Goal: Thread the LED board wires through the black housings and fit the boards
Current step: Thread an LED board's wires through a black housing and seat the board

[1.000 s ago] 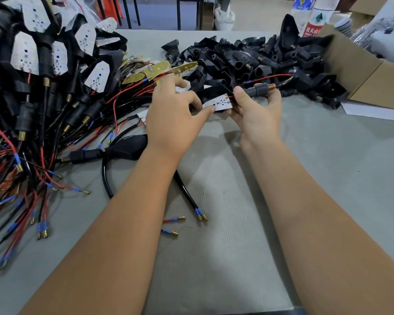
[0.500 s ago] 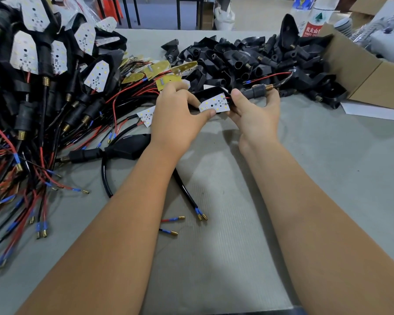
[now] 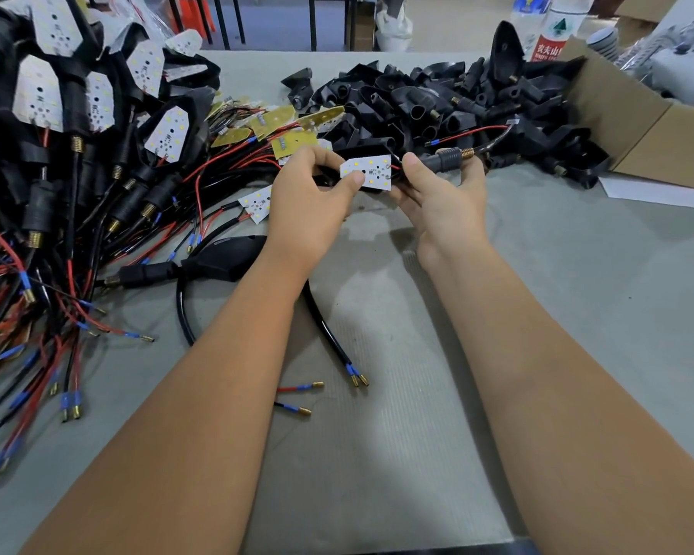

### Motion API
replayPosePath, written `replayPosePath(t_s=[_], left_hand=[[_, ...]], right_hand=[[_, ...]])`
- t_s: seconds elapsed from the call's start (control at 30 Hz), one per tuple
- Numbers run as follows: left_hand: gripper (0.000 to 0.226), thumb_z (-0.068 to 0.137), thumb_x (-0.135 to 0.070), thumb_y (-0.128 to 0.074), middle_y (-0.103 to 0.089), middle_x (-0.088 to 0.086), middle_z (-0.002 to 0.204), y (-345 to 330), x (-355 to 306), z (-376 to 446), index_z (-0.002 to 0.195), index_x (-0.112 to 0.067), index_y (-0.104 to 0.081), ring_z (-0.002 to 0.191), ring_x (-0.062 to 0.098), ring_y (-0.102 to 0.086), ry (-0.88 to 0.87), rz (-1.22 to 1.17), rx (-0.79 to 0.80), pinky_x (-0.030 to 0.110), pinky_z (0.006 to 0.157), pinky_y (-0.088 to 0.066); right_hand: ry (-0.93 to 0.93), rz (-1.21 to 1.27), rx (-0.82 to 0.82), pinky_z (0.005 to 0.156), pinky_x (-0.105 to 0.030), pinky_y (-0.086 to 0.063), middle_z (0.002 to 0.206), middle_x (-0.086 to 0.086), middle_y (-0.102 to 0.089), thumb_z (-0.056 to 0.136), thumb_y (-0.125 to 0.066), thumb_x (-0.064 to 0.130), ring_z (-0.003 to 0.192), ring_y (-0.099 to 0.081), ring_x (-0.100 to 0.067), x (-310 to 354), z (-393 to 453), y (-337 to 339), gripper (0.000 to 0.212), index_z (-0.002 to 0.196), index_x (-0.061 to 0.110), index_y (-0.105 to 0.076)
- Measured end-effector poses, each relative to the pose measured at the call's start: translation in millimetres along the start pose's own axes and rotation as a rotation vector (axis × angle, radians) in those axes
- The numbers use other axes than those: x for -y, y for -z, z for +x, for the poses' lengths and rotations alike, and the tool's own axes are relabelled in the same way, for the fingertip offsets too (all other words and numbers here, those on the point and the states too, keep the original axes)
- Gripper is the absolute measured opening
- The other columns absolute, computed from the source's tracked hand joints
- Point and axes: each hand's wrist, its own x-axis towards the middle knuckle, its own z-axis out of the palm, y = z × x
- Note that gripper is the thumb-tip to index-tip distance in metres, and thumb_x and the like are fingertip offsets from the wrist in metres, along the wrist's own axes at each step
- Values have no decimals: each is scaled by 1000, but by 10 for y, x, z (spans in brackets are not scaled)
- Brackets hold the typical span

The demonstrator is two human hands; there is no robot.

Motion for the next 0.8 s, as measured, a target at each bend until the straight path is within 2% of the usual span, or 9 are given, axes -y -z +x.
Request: replayPosePath(t_s=[0.1,0.2,0.37,0.43,0.57,0.63,0.73,0.8], left_hand=[[19,91,-16,-67,-62,7,106,-7,-3,2,86,-26,-51,98,33,-66,-7,-43,-5,51,86,-55],[18,93,-12,-62,-57,4,105,-26,1,10,88,-23,-49,96,34,-65,-35,-91,-18,45,78,-59],[24,96,-6,-56,-53,13,115,-45,27,10,90,-26,-43,98,32,-64,-106,-116,-24,31,69,-60],[20,97,-6,-55,-55,15,114,-41,41,13,93,-23,-44,96,28,-66,-131,-125,-42,28,67,-59],[12,98,-6,-53,-53,-2,101,-36,57,11,104,-12,-44,85,8,-66,-158,-121,-89,25,65,-58],[12,99,-6,-51,-52,-5,98,-38,61,8,105,-12,-42,79,0,-64,-182,-83,-115,22,63,-57],[14,100,-7,-47,-51,0,89,-16,60,25,103,-14,-35,71,7,-60,-263,-4,-169,19,56,-54],[16,99,-7,-47,-51,2,86,-1,54,36,103,-15,-33,72,14,-59,-289,31,-173,27,59,-57]], right_hand=[[-16,-24,2,68,-29,-57,105,-21,-64,87,-67,-2,100,-68,-37,6,-3,0,32,104,16,-47],[-26,-29,8,69,-30,-58,105,-18,-63,86,-68,-2,103,-67,-37,-2,0,-7,31,101,16,-47],[-20,-38,22,69,-30,-57,105,-19,-61,87,-67,-2,103,-67,-39,-26,-6,-13,30,99,17,-47],[-16,-36,24,68,-29,-57,104,-18,-61,87,-68,-2,102,-67,-39,-29,-4,-19,30,99,16,-46],[-18,-3,31,65,-26,-56,100,-15,-60,87,-67,-2,95,-67,-34,-43,-21,-41,29,100,13,-46],[-28,13,30,65,-26,-57,100,-16,-61,87,-67,-2,94,-67,-34,-50,-36,-55,29,101,11,-45],[-38,39,33,65,-26,-58,98,-14,-61,87,-66,-3,86,-67,-29,-43,-50,-74,31,105,9,-44],[-41,54,35,65,-27,-58,98,-15,-60,88,-66,-4,85,-66,-29,-32,-58,-82,31,105,9,-44]])
